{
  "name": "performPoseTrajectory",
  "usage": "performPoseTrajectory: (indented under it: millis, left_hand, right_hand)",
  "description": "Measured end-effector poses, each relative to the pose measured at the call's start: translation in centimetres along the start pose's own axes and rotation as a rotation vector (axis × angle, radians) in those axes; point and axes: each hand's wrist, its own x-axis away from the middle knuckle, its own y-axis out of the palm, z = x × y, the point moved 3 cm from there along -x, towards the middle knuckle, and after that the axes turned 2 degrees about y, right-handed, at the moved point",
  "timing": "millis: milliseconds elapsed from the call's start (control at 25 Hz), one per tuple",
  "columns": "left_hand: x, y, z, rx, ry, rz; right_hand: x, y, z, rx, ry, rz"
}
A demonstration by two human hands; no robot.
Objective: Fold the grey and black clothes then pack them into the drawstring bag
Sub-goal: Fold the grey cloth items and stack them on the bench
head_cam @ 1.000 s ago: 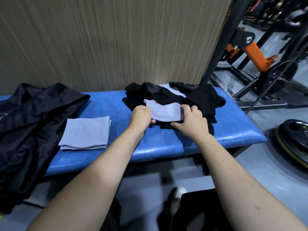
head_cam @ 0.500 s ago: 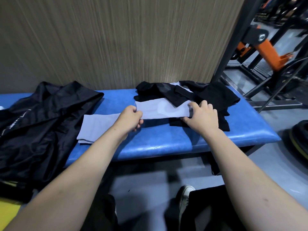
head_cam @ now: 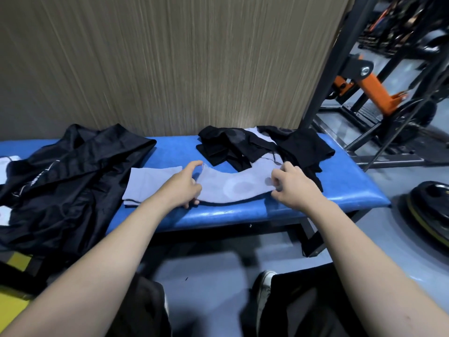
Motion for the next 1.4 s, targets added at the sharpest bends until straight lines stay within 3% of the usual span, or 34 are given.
performPoseTrajectory:
  millis: [80,200,360,440,760,960,1200,1400]
  left_hand:
    - [0.2,0.4,0.0,0.013,0.051,-0.054]
    - [0.0,0.9,-0.5,0.008,0.016,-0.084]
    - [0.1,1.1,-0.1,-0.026,0.025,-0.069]
    - [0.0,1.2,0.0,-0.041,0.030,-0.065]
    - [-0.4,1.2,0.3,-0.075,0.067,-0.034]
    - [-0.4,1.1,0.5,-0.169,0.135,-0.016]
    - [-0.2,1.0,0.4,-0.177,0.149,-0.020]
    - [-0.8,1.3,0.3,-0.180,0.150,-0.029]
  right_hand:
    - [0.5,0.6,1.0,-0.099,0.015,-0.129]
    - [0.9,0.6,2.5,-0.266,0.075,-0.194]
    - [0.4,0.2,4.3,-0.423,0.192,-0.109]
    - [0.1,0.2,4.9,-0.414,0.221,-0.058]
    - [0.1,0.6,3.6,-0.422,0.221,-0.164]
    - [0.6,-0.1,2.9,-0.213,0.324,-0.239]
    - [0.8,0.6,3.2,-0.737,0.309,-0.252]
    - [1.1,-0.2,3.7,-0.982,0.269,-0.293]
